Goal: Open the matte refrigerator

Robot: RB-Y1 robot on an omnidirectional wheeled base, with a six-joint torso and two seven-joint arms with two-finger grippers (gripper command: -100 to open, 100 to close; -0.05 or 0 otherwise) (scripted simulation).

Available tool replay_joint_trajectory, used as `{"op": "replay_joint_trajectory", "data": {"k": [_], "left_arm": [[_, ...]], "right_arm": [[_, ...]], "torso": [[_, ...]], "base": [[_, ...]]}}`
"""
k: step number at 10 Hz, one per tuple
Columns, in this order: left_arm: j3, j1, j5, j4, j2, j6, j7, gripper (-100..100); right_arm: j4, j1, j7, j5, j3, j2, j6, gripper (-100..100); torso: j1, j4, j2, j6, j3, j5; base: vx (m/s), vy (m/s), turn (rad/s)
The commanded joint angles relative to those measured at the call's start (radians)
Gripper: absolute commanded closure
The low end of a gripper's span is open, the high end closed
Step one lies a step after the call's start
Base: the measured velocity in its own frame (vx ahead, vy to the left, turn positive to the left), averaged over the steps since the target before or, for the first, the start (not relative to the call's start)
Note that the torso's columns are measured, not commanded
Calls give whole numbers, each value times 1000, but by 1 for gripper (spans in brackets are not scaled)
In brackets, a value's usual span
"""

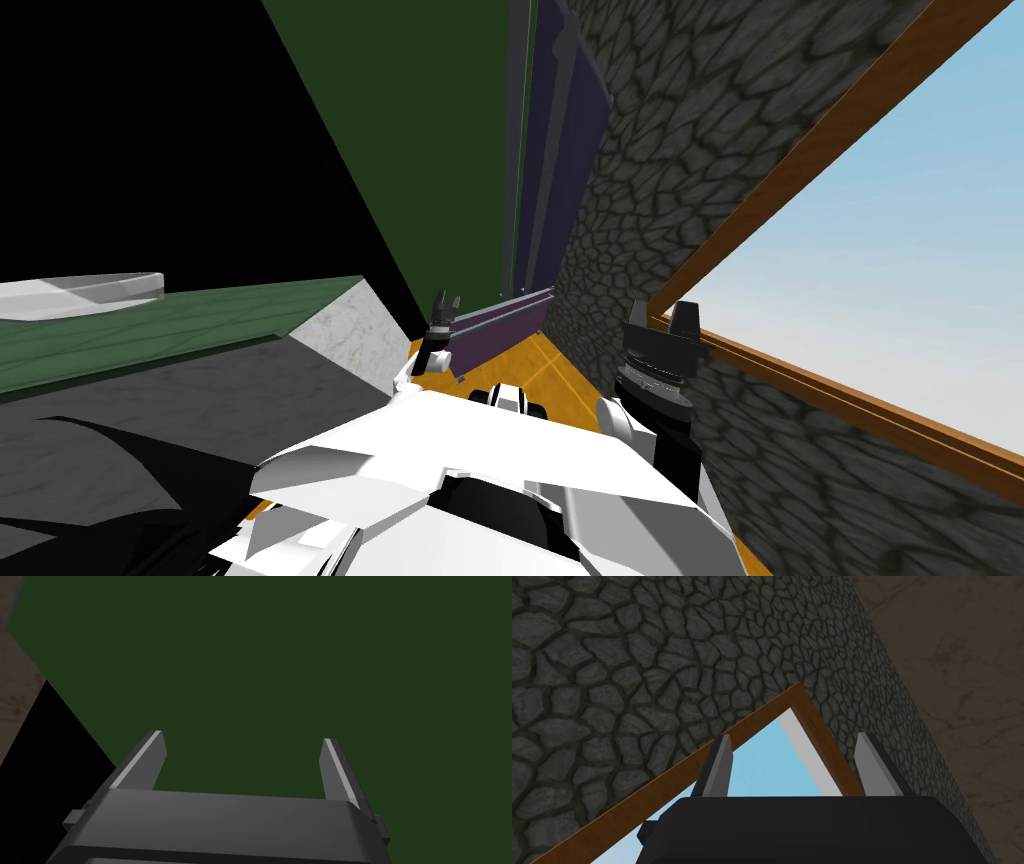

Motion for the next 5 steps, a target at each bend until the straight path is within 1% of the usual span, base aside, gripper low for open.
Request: {"op": "replay_joint_trajectory", "data": {"k": [1, 2, 3, 4, 5], "left_arm": [[4, -25, 6, 68, -2, -21, 18, -100], [8, -50, 12, 113, -3, -36, 32, -100], [8, -50, 12, 120, -3, -36, 32, -100], [12, -75, 17, 160, -6, -51, 46, -100], [12, -75, 17, 172, -6, -51, 46, -100]], "right_arm": [[0, 0, 0, 0, 0, 0, 0, 0], [0, 0, 0, 0, 0, 0, 0, 0], [0, 0, 0, 0, 0, 0, 0, 0], [0, 0, 0, 0, 0, 0, 0, 0], [0, 0, 0, 0, 0, 0, 0, 0]], "torso": [[1, 0, 0, 0, 0, 1], [2, 0, 2, 0, 1, 1], [1, 1, 2, 0, 2, 1], [1, 1, 3, 0, 2, 1], [0, 1, 2, 0, 2, 0]], "base": [[63, -65, 0], [54, -63, -3], [36, -51, 0], [43, -62, -3], [40, -56, -1]]}}
